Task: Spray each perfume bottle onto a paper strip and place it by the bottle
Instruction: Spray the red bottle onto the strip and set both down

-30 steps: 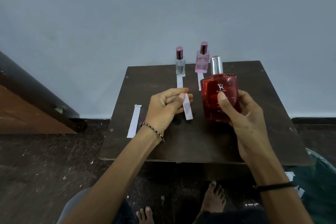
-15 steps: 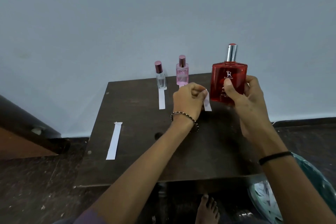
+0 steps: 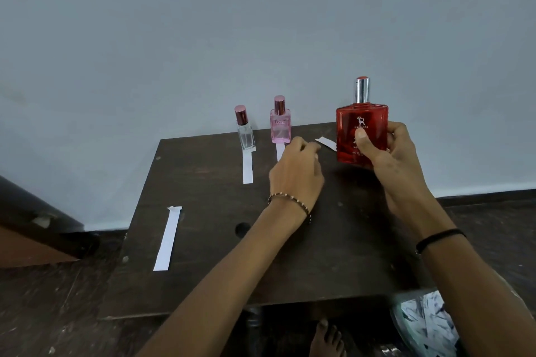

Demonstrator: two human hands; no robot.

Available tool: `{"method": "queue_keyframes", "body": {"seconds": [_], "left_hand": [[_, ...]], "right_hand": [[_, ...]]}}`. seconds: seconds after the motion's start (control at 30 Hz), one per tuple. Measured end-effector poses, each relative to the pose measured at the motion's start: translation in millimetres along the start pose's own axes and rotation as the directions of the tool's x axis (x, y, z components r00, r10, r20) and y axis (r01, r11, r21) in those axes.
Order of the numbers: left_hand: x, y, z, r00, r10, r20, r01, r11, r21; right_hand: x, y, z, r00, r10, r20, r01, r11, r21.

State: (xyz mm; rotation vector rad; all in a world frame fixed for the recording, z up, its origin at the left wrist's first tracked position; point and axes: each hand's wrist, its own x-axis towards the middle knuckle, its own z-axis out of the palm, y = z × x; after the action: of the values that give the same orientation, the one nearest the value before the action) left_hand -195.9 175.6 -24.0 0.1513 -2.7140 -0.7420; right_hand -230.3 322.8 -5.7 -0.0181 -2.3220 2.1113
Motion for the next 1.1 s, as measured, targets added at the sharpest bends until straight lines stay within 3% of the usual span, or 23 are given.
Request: {"method": "queue_keyframes", "body": {"seconds": [0.17,0.5,0.7,0.9,1.1], "left_hand": [[-16,-1,2,0.983,0.184,0.011,-0.185,0.976,0.113],[5,22,29,0.967,0.066,0.246,-0.110,0.979,0.169],[9,10,22,0.966,0.117,0.232,-0.141,0.986,0.092],[7,-7,5,0.960,0.149,0.238,-0.183,0.975,0.127],[8,-11,-1,0.944,0.178,0.279,-0.217,0.969,0.115]], "right_hand": [[5,-3,-3,1.000,-0.024,-0.006,0.024,1.000,0.008],[16,-10,-12,0.996,-0.069,-0.061,0.070,0.997,0.020],[16,-3,-7,0.995,-0.089,-0.037,0.089,0.996,-0.003],[25,0,0,0.993,-0.118,-0.002,0.118,0.993,-0.023],[39,-2,19,0.977,-0.176,0.117,0.184,0.981,-0.064]]}}
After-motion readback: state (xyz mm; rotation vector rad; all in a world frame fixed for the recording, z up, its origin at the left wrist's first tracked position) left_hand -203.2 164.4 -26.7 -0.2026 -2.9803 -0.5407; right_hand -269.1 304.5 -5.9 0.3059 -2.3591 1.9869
